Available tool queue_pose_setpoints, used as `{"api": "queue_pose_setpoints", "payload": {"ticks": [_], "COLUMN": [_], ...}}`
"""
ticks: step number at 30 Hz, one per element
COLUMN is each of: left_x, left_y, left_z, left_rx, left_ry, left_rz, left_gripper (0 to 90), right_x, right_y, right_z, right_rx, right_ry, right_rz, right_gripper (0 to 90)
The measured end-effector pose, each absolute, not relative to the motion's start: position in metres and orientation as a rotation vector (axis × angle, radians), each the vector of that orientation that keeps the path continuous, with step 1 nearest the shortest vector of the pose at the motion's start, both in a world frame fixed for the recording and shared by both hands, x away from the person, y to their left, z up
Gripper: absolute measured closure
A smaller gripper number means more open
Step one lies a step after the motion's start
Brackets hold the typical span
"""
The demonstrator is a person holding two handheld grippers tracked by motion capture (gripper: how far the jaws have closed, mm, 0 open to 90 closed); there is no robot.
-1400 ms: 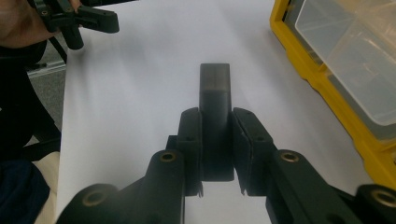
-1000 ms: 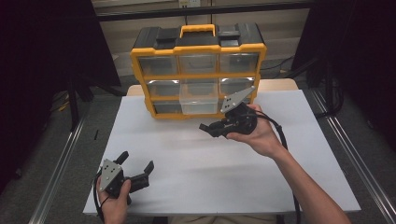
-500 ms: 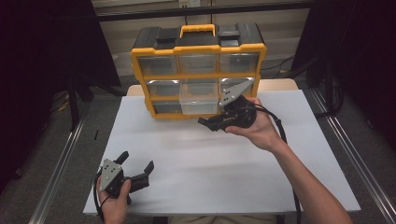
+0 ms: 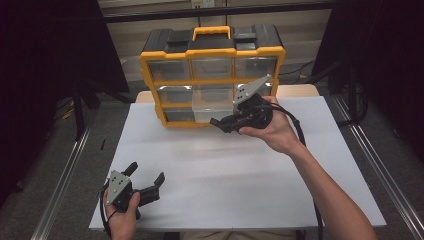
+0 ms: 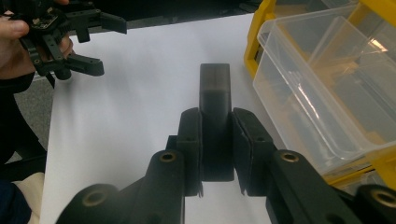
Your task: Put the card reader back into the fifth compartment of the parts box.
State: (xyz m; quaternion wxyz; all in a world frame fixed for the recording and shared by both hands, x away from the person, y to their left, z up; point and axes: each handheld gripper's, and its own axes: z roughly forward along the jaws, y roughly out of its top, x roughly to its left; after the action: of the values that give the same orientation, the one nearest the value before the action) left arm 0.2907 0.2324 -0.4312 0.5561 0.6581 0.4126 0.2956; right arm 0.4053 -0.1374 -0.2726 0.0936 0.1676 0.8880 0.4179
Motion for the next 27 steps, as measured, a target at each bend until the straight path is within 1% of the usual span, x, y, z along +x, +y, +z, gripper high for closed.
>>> {"api": "queue_pose_setpoints", "payload": {"ticks": [27], "left_x": [0.291], "left_y": [0.234], "left_z": [-0.431], "left_rx": [1.556], "left_ry": [0.974], "left_rz": [0.698], "left_gripper": [1.4], "right_x": [0.432], "right_y": [-0.129], "right_z": [-0.243], "right_rx": [0.512], "right_ry": [2.606], "right_rz": [1.193], "right_gripper": [73.6]}}
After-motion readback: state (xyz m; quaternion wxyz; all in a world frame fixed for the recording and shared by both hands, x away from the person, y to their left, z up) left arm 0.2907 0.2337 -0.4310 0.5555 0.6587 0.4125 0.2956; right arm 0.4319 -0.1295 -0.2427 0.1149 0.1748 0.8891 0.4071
